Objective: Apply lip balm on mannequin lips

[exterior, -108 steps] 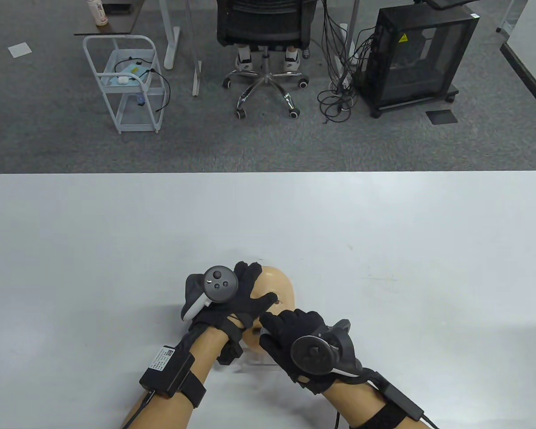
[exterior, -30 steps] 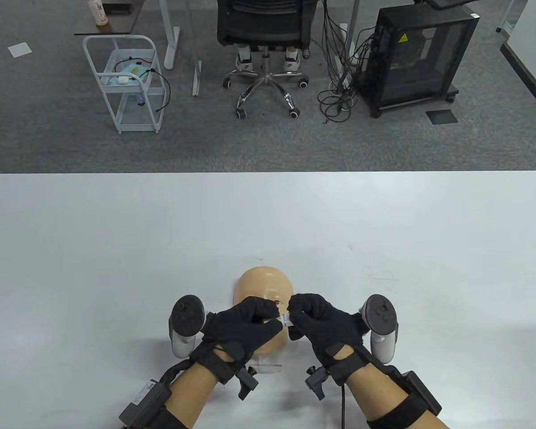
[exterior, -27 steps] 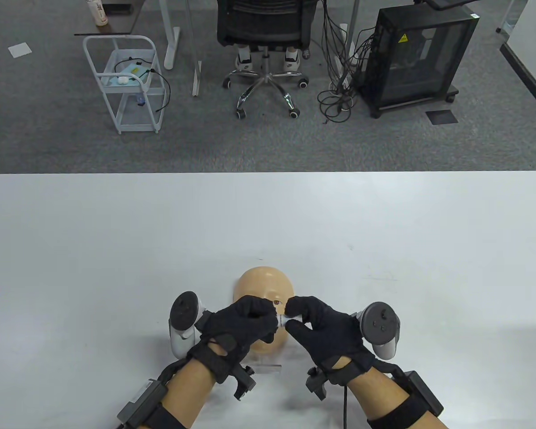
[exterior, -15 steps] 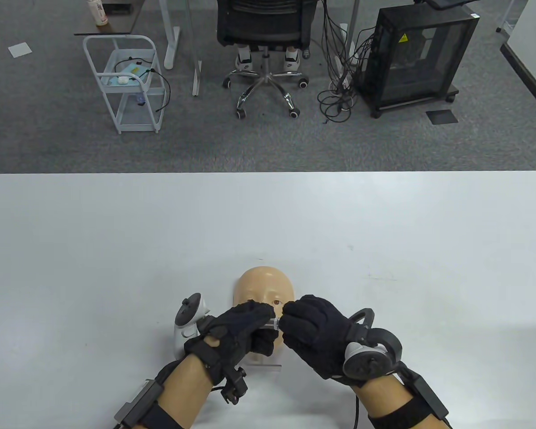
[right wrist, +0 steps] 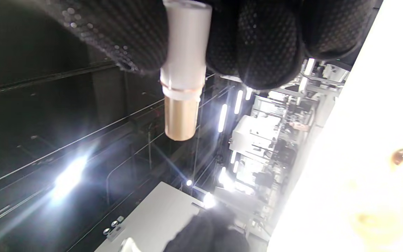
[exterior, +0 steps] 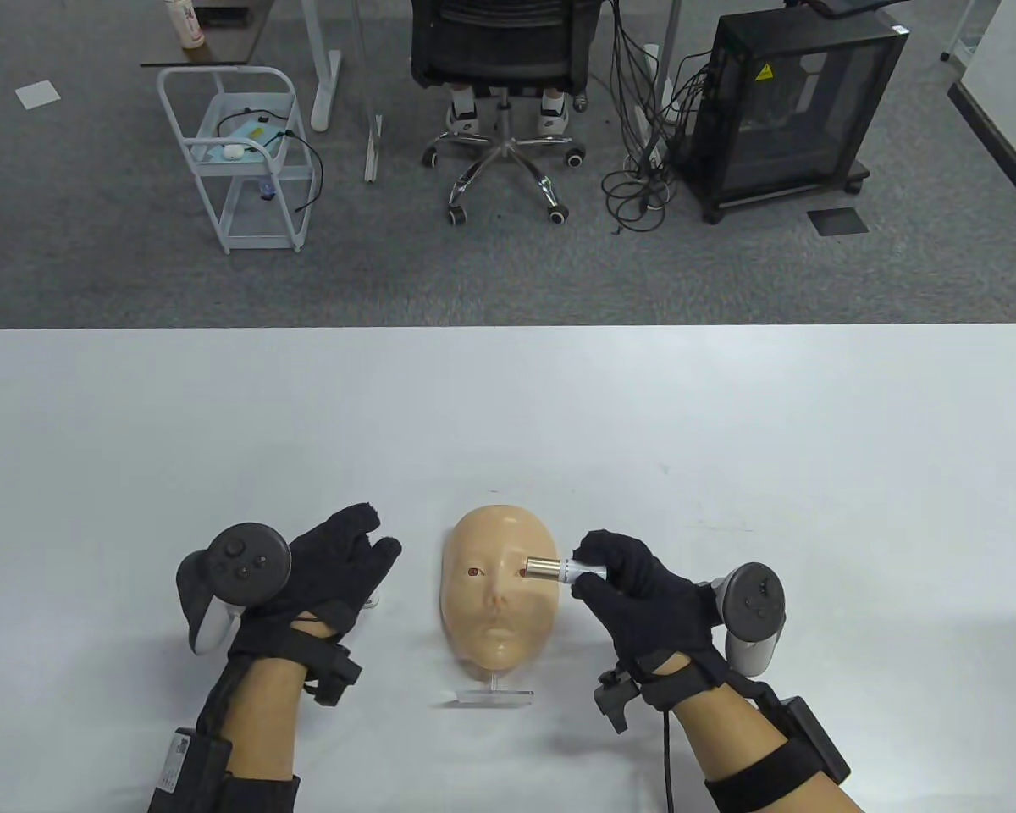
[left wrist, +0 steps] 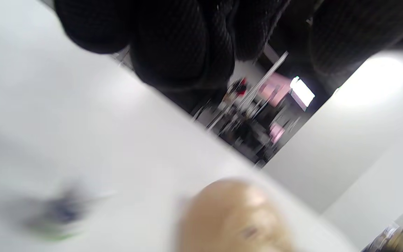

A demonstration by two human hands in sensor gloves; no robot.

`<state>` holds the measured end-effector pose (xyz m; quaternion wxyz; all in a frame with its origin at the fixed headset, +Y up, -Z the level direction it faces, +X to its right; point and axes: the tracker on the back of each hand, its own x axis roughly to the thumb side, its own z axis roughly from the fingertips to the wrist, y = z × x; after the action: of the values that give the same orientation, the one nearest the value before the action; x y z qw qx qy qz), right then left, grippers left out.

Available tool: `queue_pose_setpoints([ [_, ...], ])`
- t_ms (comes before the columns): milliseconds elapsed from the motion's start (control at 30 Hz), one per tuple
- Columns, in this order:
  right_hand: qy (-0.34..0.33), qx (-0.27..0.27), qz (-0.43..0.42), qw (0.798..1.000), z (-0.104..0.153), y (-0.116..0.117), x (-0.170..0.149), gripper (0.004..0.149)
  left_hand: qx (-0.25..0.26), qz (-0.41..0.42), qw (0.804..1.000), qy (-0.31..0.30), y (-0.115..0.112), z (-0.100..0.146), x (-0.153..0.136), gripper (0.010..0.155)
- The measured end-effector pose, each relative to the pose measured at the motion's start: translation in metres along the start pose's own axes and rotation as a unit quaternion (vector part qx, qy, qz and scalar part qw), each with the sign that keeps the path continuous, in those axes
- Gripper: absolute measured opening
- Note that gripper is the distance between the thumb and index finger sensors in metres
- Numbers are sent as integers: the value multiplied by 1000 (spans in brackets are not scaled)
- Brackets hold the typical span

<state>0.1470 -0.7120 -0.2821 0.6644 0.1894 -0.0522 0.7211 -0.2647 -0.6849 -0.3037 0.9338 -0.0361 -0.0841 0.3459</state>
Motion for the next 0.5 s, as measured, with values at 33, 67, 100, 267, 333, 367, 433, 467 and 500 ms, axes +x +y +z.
queue_pose_setpoints([
  [33, 0, -1, 7, 1000, 0, 0, 0, 54, 5, -6, 1000, 29, 0, -1, -7, 68],
  [67, -1, 0, 14, 1000, 0, 0, 1, 54, -9, -35, 998, 55, -1, -3, -14, 68],
  [100, -2, 2, 18, 1000, 0, 0, 1, 54, -26, -61, 995, 71, -2, -5, -19, 70],
  [267, 1, 5, 20, 1000, 0, 0, 1, 54, -131, -43, 984, 110, -29, -18, -35, 79],
  [333, 1, 4, 23, 1000, 0, -1, 1, 54, -144, -99, 979, 104, -37, -22, -33, 79],
  [367, 2, 3, 24, 1000, -1, -1, 1, 54, -153, -128, 975, 99, -41, -25, -31, 78],
  [433, 2, 3, 23, 1000, -1, -1, 0, 54, -166, -123, 974, 90, -48, -29, -30, 75],
  [467, 3, 3, 23, 1000, -1, -1, 1, 54, -169, -117, 975, 88, -50, -30, -31, 72],
  [500, 2, 5, 26, 1000, -1, -1, 1, 53, -172, -113, 975, 89, -52, -32, -31, 68],
])
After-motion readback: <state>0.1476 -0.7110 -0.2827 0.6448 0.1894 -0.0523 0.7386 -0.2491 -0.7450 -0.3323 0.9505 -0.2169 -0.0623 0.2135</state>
